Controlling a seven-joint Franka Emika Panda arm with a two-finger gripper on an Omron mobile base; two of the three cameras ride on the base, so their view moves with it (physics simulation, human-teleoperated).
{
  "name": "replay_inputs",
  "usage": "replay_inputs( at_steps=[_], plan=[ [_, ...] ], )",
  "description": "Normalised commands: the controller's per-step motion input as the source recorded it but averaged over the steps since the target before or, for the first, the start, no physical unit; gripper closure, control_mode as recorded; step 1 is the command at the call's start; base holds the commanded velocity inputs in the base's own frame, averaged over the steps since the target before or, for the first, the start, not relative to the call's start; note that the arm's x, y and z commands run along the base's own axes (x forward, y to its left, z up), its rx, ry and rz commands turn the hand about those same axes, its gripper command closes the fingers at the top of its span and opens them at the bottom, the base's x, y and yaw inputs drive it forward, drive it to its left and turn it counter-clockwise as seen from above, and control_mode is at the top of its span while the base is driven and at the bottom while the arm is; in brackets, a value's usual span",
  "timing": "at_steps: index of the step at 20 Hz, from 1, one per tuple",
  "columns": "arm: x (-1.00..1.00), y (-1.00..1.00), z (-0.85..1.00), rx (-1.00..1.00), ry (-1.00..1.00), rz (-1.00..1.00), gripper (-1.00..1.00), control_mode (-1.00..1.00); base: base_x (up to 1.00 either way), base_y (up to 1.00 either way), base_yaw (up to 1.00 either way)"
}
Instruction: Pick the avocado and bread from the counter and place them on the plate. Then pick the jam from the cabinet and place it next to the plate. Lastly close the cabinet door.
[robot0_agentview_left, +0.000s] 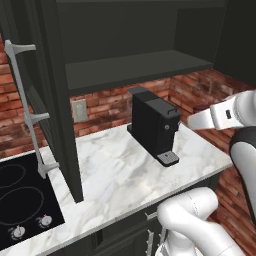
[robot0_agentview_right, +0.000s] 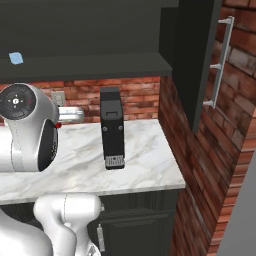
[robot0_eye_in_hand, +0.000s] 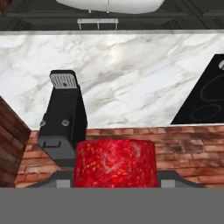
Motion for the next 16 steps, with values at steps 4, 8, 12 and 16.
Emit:
replay_inputs(
  at_steps=[4,8,12,16],
  plan=[
    [0.0,0.34,-0.38,0.0,0.03,0.01,1.0,-1.0,0.0,0.0,0.0],
    [-0.04,0.05,-0.1,0.0,0.0,0.0,1.0,-1.0,0.0,0.0,0.0],
    [0.0,0.0,0.0,0.0,0.0,0.0,1.0,-1.0,0.0,0.0,0.0],
    [0.0,0.0,0.0,0.0,0.0,0.0,1.0,-1.0,0.0,0.0,0.0]
  ],
)
